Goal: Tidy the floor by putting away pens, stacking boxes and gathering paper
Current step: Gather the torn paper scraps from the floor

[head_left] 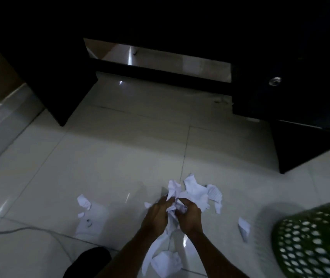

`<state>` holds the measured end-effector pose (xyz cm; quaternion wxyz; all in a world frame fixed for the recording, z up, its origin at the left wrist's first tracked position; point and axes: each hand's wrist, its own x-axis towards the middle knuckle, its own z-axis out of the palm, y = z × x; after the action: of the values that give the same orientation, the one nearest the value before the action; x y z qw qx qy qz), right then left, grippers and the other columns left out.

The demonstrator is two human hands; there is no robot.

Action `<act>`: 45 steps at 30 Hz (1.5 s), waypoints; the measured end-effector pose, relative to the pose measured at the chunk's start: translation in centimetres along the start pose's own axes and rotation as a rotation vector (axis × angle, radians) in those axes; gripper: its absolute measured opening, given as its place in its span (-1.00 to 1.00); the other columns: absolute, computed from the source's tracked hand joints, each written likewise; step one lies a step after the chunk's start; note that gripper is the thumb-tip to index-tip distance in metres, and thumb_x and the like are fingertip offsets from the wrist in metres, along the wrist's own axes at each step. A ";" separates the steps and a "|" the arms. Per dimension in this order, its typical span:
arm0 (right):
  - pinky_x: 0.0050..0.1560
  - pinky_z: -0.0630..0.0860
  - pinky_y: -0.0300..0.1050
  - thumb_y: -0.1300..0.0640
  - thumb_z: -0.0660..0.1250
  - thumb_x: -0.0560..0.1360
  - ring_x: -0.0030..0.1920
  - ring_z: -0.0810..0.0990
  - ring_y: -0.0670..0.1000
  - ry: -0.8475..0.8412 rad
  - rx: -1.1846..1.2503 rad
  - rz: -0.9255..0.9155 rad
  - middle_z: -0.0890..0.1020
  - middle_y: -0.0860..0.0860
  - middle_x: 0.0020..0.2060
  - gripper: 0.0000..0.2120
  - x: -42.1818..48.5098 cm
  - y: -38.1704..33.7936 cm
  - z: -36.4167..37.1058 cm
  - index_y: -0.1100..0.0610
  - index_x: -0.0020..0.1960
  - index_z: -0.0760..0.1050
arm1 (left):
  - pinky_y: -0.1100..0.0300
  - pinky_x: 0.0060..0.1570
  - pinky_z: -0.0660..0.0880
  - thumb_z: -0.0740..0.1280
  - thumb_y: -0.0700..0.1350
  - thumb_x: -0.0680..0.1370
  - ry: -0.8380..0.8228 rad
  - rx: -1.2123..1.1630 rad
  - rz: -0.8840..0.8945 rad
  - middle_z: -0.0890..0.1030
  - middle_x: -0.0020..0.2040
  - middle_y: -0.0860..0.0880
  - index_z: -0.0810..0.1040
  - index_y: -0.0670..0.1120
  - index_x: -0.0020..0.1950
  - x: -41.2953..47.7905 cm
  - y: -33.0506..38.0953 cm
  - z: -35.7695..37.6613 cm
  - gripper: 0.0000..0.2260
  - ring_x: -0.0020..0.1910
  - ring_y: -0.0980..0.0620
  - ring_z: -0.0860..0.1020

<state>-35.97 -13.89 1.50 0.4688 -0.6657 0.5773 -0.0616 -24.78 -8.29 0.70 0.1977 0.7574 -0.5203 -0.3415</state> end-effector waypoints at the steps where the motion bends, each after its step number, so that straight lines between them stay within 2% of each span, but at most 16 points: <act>1: -0.09 0.38 -0.57 0.22 0.33 0.48 -0.18 0.51 -0.12 0.033 0.006 -0.021 0.52 -0.21 -0.24 -0.64 -0.4 -0.1 -1.0 -0.26 -0.18 0.37 | 0.34 0.17 0.32 0.17 -0.29 0.58 0.002 0.020 -0.006 0.42 0.40 -0.07 0.39 0.02 0.42 -0.1 1.2 -0.7 -0.57 0.33 -0.08 0.44; 3: -0.09 0.38 -0.56 0.21 0.33 0.48 -0.18 0.50 -0.12 0.080 0.030 -0.050 0.53 -0.19 -0.24 -0.68 -1.1 -0.5 -3.4 -0.24 -0.16 0.40 | 0.22 0.26 0.33 0.16 -0.30 0.58 -0.015 -0.003 0.019 0.40 0.42 -0.05 0.37 0.04 0.43 0.0 3.5 -1.3 -0.55 0.36 -0.08 0.41; 6: -0.21 0.44 -0.46 0.22 0.33 0.46 -0.22 0.53 -0.21 0.168 0.071 -0.133 0.56 -0.17 -0.24 -0.82 -2.3 -1.1 -7.1 -0.05 -0.06 0.52 | 0.32 0.21 0.22 0.15 -0.29 0.58 0.007 0.011 0.105 0.38 0.44 -0.03 0.37 0.06 0.43 0.3 7.6 -1.9 -0.54 0.39 -0.06 0.39; 8: -0.21 0.38 -0.52 0.26 0.35 0.41 -0.17 0.58 -0.16 0.257 0.109 -0.172 0.66 -0.03 -0.20 -0.86 -3.0 -1.1 -9.3 0.17 -0.04 0.62 | 0.34 0.21 0.19 0.15 -0.30 0.58 -0.008 0.023 0.140 0.36 0.45 -0.01 0.36 0.05 0.45 0.5 9.7 -2.2 -0.54 0.41 -0.05 0.36; 10: -0.21 0.33 -0.59 0.17 0.31 0.37 -0.16 0.58 -0.10 0.335 0.104 -0.193 0.69 0.11 -0.17 -0.76 -4.3 -1.1 -11.8 0.28 -0.07 0.63 | 0.30 0.26 0.23 0.15 -0.29 0.59 -0.006 0.037 0.196 0.36 0.45 -0.02 0.36 0.05 0.45 0.4 12.2 -2.1 -0.54 0.41 -0.05 0.36; 12: -0.22 0.31 -0.53 0.09 0.22 0.33 -0.16 0.59 -0.07 0.355 0.109 -0.201 0.69 0.15 -0.16 -0.66 -5.3 -1.0 -13.7 0.28 -0.07 0.62 | 0.23 0.31 0.28 0.15 -0.29 0.58 -0.013 0.048 0.230 0.39 0.43 -0.03 0.36 0.04 0.44 0.3 14.3 -2.0 -0.55 0.39 -0.05 0.38; 15: -0.14 0.31 -0.41 0.11 0.27 0.45 -0.06 0.64 0.08 0.387 0.090 -0.155 0.69 0.14 -0.10 -0.76 -6.4 -0.7 -16.3 0.22 -0.02 0.62 | 0.14 0.33 0.31 0.13 -0.28 0.59 -0.009 0.072 0.276 0.41 0.41 -0.04 0.36 0.06 0.44 0.2 17.0 -2.0 -0.54 0.37 -0.06 0.39; 21: -0.23 0.28 -0.40 0.24 0.32 0.44 -0.13 0.59 0.03 0.489 0.085 -0.193 0.65 0.10 -0.12 -0.87 -9.0 -0.8 -22.0 0.15 -0.06 0.62 | 0.12 0.34 0.30 0.12 -0.29 0.60 0.044 0.124 0.432 0.39 0.43 -0.06 0.33 0.05 0.46 0.0 23.3 -2.0 -0.54 0.39 -0.07 0.38; 23: -0.21 0.32 -0.34 0.13 0.31 0.38 -0.14 0.60 0.01 0.535 0.083 -0.234 0.65 0.05 -0.14 -0.81 -9.9 -0.9 -24.4 0.10 -0.05 0.62 | 0.12 0.33 0.32 0.14 -0.22 0.62 0.065 0.154 0.540 0.44 0.39 -0.04 0.39 0.11 0.41 0.1 25.4 -2.3 -0.60 0.37 -0.04 0.41; 26: -0.22 0.35 -0.23 0.09 0.32 0.39 -0.19 0.59 0.03 0.604 0.071 -0.264 0.65 0.07 -0.20 -0.82 -11.3 -0.9 -27.9 0.11 -0.06 0.61 | 0.22 0.11 0.46 0.15 -0.10 0.62 0.041 0.045 0.612 0.61 0.17 0.05 0.48 0.27 0.27 0.5 28.8 -2.6 -0.66 0.18 0.03 0.56; 28: -0.20 0.39 -0.19 0.17 0.36 0.42 -0.20 0.58 0.04 0.659 0.063 -0.265 0.65 0.09 -0.20 -0.87 -12.2 -0.4 -30.2 0.14 -0.05 0.61 | 0.35 -0.09 0.37 0.13 -0.28 0.54 0.018 0.068 0.655 0.62 0.13 0.03 0.44 0.19 0.36 0.4 31.2 -2.3 -0.51 0.07 0.04 0.59; 30: -0.19 0.45 -0.16 0.21 0.36 0.43 -0.19 0.59 0.04 0.698 0.061 -0.267 0.66 0.08 -0.20 -0.86 -12.9 -0.1 -31.9 0.15 -0.03 0.61 | 0.41 -0.15 0.30 0.11 -0.36 0.48 0.012 0.090 0.707 0.62 0.14 -0.01 0.41 0.12 0.41 0.1 33.5 -2.2 -0.42 0.03 0.03 0.57; 34: -0.26 0.37 -0.22 0.22 0.35 0.44 -0.23 0.57 -0.01 0.777 0.061 -0.266 0.62 0.00 -0.27 -0.88 -15.0 1.3 -35.2 0.17 -0.04 0.61 | 0.32 -0.11 0.33 0.14 -0.38 0.50 0.012 0.068 0.818 0.60 0.19 -0.09 0.48 0.00 0.35 0.0 37.8 -0.7 -0.51 0.11 -0.06 0.57; 38: -0.23 0.45 -0.17 0.19 0.37 0.43 -0.23 0.60 0.01 0.821 -0.015 -0.246 0.67 0.04 -0.23 -0.88 -16.7 4.3 -38.3 0.16 -0.04 0.62 | 0.39 -0.09 0.29 0.17 -0.41 0.47 -0.018 0.095 0.904 0.58 0.23 -0.14 0.47 -0.11 0.37 0.0 40.9 2.4 -0.51 0.15 -0.08 0.56; 42: -0.27 0.42 -0.18 0.18 0.36 0.44 -0.28 0.57 -0.01 0.844 -0.043 -0.204 0.64 0.01 -0.30 -0.93 -18.2 7.4 -40.3 0.17 -0.14 0.60 | 0.16 -0.05 0.50 0.19 -0.36 0.48 -0.082 0.109 0.938 0.61 0.17 -0.14 0.50 -0.06 0.32 -0.4 43.5 5.6 -0.55 0.08 -0.12 0.59; 45: -0.35 0.31 -0.28 0.18 0.35 0.46 -0.31 0.51 -0.04 0.841 -0.036 -0.167 0.58 -0.03 -0.32 -0.94 -18.7 9.4 -41.2 0.15 -0.17 0.57 | 0.16 -0.10 0.48 0.19 -0.35 0.46 -0.111 0.135 0.962 0.62 0.11 -0.13 0.52 -0.04 0.29 -0.5 44.7 7.6 -0.55 0.02 -0.13 0.59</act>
<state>-74.37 -20.20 26.36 0.1741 -0.6352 0.6633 -0.3552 -59.60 -24.42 24.86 0.2555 0.4227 -0.8421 -0.2166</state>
